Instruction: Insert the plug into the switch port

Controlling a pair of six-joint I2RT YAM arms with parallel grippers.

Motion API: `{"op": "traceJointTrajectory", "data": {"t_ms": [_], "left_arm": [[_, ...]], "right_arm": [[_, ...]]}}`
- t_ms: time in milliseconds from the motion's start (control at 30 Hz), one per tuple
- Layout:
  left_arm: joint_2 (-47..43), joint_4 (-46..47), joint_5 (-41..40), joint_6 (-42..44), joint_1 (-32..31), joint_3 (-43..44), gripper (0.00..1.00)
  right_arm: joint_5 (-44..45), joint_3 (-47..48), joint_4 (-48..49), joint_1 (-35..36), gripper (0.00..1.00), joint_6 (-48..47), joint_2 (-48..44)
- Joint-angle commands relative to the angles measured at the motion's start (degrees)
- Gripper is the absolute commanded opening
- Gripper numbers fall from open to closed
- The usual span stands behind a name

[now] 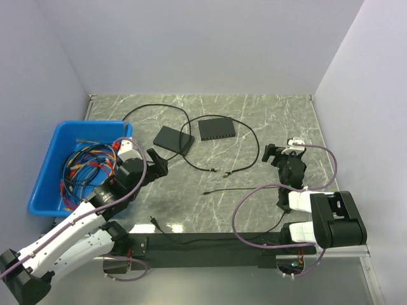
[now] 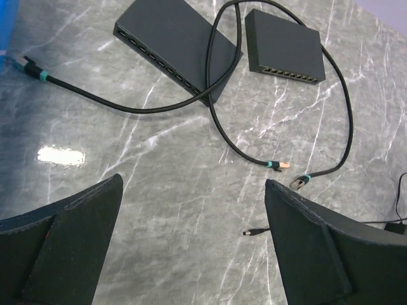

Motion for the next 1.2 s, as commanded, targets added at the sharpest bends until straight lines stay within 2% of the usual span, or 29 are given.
{"op": "traceJointTrajectory", "data": {"t_ms": [0, 133, 400, 767, 1000, 1100, 1167], "left_arm": [[-2.4, -2.4, -5.9, -2.4, -2.2, 0.0, 1.00], [-6.6, -2.4, -9.5, -2.5, -5.7, -2.2, 0.99], [-8.5, -1.8, -10.9, -1.1, -7.1, -3.6, 1.00], [-0.8, -6.4, -14.2, -2.7, -7.4, -0.7, 0.99], [4.3, 0.1, -15.1, 0.4, -7.5, 0.1, 1.00], [9.0, 4.1, -14.9, 2.9, -7.4, 1.2, 0.99], [13.7, 9.0, -11.7, 7.8, -7.3, 1.5, 0.99]], "right_arm": [[0.1, 1.6, 2.6, -0.3, 1.00, -0.1, -0.8], [0.1, 1.6, 2.6, -0.3, 1.00, 0.0, -0.8], [0.1, 1.6, 2.6, -0.3, 1.00, -0.1, -0.7], [0.1, 1.6, 2.6, -0.3, 1.00, 0.0, -0.7], [0.0, 1.6, 2.6, -0.3, 1.00, -0.1, -0.7], [0.2, 1.7, 2.5, -0.2, 1.00, -0.1, -0.7], [3.1, 1.5, 2.8, 0.3, 1.00, 0.2, -1.3]]}}
